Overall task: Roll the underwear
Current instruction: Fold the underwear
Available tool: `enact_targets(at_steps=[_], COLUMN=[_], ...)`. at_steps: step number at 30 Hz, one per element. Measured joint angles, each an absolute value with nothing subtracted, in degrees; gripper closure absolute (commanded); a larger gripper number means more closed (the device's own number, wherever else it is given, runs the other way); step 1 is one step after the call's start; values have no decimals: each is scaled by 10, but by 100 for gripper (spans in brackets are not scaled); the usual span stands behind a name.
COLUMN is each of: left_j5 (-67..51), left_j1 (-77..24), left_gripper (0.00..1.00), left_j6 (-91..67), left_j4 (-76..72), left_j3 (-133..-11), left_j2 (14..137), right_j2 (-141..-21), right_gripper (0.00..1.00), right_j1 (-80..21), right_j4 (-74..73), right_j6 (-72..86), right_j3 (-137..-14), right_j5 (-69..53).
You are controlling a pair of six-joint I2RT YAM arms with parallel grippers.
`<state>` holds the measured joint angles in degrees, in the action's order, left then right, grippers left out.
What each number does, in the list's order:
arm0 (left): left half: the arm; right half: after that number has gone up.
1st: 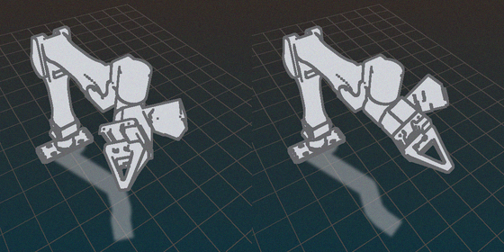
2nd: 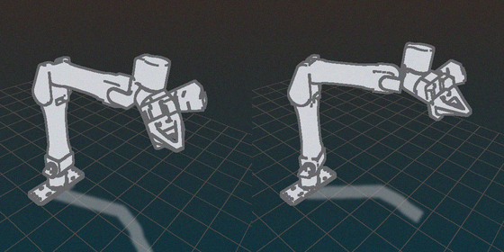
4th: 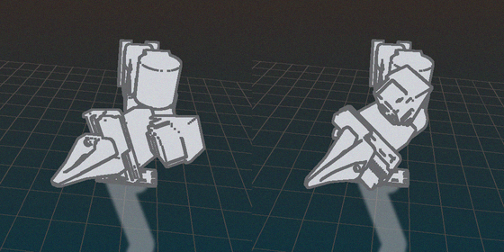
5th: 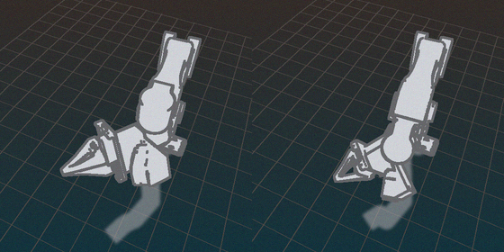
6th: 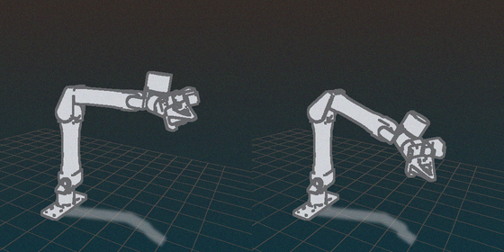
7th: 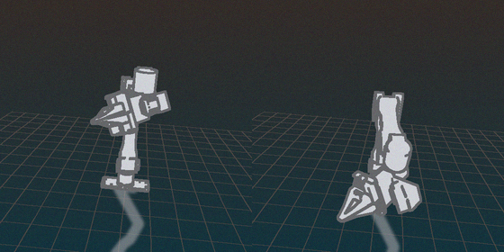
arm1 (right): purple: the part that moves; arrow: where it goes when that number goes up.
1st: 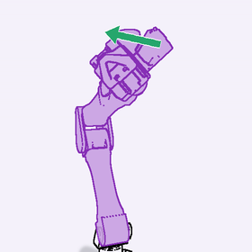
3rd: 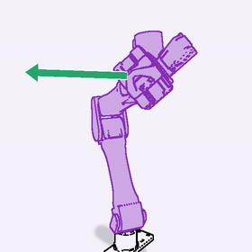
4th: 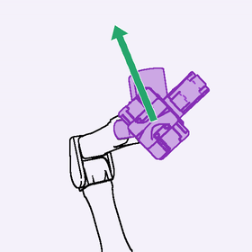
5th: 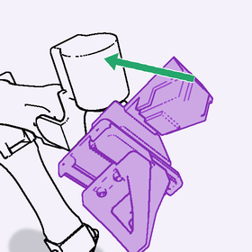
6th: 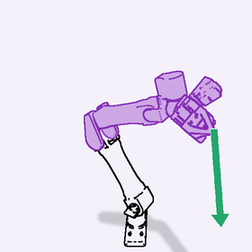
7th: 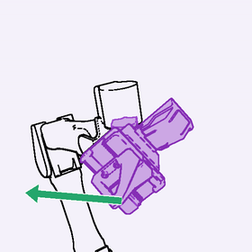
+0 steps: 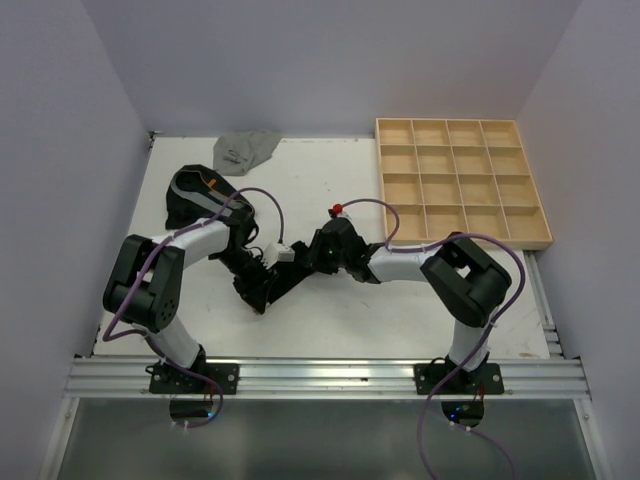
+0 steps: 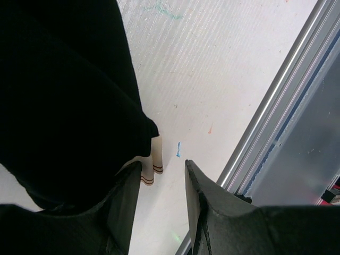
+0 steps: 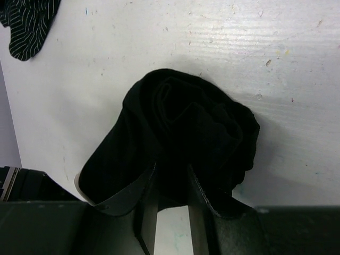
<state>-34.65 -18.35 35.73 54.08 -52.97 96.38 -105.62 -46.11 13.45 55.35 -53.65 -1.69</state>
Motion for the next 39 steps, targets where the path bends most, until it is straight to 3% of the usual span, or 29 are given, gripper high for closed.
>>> enact_targets(at_steps=[6,10,39], left_j5=[-350,-351,-359], left_j1=[-180,-180,-172], left_gripper=[55,55,54], left_j6=[357,357,358], left_j4=[541,541,539], left_j3=[-530,-530,-523], left_j2=[965,965,966], right_j2=[-1057,-1057,-1018], right_gripper=[82,100,100], right_j1=[-462,-462,-416], right_j4=[134,134,66], right_j6=[549,545,483], right_j3=[-543,-545,-553], right_j5=[-27,-27,-22])
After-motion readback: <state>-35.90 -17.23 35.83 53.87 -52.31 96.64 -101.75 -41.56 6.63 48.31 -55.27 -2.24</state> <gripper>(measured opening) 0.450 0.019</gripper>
